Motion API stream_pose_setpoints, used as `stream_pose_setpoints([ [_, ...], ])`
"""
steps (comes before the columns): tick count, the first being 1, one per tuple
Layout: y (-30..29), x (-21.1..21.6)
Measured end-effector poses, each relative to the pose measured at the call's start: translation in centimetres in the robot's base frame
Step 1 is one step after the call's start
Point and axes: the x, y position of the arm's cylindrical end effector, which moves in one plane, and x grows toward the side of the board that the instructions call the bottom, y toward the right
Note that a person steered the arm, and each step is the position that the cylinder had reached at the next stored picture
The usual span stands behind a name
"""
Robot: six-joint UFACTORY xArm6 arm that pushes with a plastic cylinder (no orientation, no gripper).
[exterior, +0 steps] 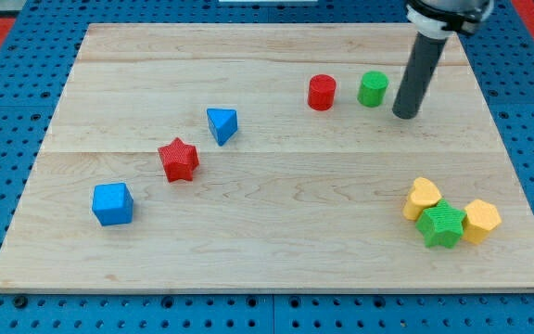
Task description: Slide the red circle towards the center of the board
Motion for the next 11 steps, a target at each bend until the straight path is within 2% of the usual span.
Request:
stream_pose_setpoints([
  [2,-3.8,-5.9],
  [3,-4.1,-7.1],
  [4,-4.1,-7.3],
  [5,-4.1,-4.9],
  [9,-11.2,-3.7],
  [11,-12.1,-6.4],
])
